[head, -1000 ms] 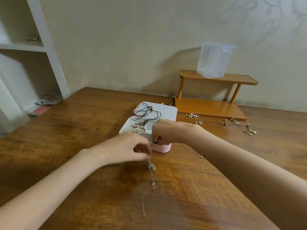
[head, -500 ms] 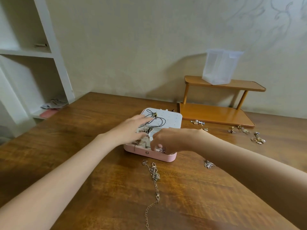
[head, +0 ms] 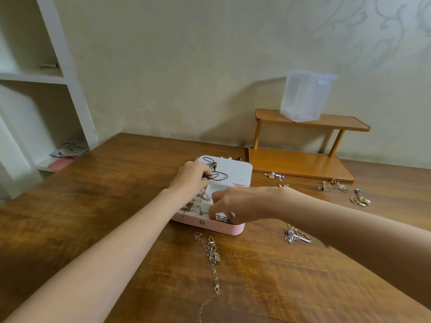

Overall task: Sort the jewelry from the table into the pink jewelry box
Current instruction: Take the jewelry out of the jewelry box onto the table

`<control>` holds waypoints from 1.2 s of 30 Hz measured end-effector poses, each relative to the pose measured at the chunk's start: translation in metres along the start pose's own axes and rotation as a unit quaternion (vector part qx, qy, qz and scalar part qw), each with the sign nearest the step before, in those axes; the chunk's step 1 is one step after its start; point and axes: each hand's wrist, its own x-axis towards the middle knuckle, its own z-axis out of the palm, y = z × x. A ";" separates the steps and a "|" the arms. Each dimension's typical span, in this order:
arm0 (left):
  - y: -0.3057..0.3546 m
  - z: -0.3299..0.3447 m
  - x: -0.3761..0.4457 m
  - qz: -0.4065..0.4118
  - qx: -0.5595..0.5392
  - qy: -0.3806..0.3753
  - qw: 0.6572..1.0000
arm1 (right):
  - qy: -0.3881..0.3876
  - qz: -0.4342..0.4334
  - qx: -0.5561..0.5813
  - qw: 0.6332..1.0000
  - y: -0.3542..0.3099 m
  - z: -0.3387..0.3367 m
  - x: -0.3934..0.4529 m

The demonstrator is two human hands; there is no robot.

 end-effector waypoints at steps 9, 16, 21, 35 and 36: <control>-0.004 -0.012 0.010 -0.060 -0.100 0.043 0.992 | 0.082 0.059 0.123 0.987 0.011 0.014 -0.002; -0.003 -0.038 0.004 -0.161 -0.376 0.052 0.911 | 0.291 0.185 0.482 0.805 0.018 0.020 -0.014; 0.012 -0.056 0.003 -0.163 -0.591 0.037 0.789 | 0.394 0.166 0.673 0.604 0.037 -0.013 -0.035; 0.151 -0.115 0.001 -0.020 -0.861 -0.120 0.494 | 0.413 0.389 0.494 0.659 0.088 -0.015 -0.142; 0.157 -0.115 -0.002 -0.009 -0.861 -0.135 0.491 | 0.403 0.407 0.478 0.667 0.090 -0.007 -0.150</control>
